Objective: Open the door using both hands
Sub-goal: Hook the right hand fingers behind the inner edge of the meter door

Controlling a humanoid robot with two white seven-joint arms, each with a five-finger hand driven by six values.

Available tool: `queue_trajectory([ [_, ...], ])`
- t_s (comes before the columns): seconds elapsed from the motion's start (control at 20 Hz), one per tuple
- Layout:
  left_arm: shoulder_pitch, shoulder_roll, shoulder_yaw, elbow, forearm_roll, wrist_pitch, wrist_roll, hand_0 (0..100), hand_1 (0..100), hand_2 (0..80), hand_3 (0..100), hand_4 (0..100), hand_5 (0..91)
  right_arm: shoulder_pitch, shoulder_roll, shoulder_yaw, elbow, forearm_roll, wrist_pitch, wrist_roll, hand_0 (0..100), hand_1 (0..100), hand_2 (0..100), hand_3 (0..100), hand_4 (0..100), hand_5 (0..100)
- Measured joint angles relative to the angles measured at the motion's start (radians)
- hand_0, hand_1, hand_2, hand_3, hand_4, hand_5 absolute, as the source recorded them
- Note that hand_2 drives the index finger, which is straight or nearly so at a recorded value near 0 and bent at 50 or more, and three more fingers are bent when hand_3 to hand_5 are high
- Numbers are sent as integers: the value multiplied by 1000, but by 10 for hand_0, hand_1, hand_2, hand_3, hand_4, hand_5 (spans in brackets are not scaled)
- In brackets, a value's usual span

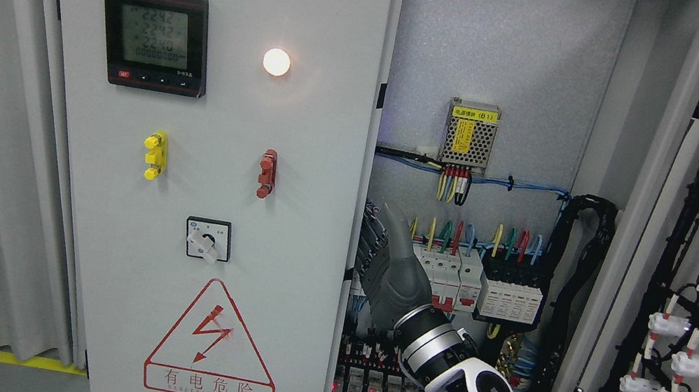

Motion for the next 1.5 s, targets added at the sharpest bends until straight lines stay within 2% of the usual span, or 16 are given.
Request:
queue_trajectory([
  [0.45,-1,-1,0,0,0,-1,1,296,0,27,27,38,0,4,0,-18,8,-2,-29,26,218,0,0,0,0,0],
  [0.7,-1,-1,0,0,0,-1,2,296,0,27,27,38,0,8,0,-24,15,-17,-32,63,218,0,0,0,0,0],
  [1.1,-1,-1,0,0,0,-1,2,296,0,27,27,37,0,10,0,-29,23,-33,-32,82,218,0,0,0,0,0],
  [1.5,-1,-1,0,0,0,-1,3,295,0,27,27,37,0,15,0,-38,22,-38,-33,135,218,0,0,0,0,0],
])
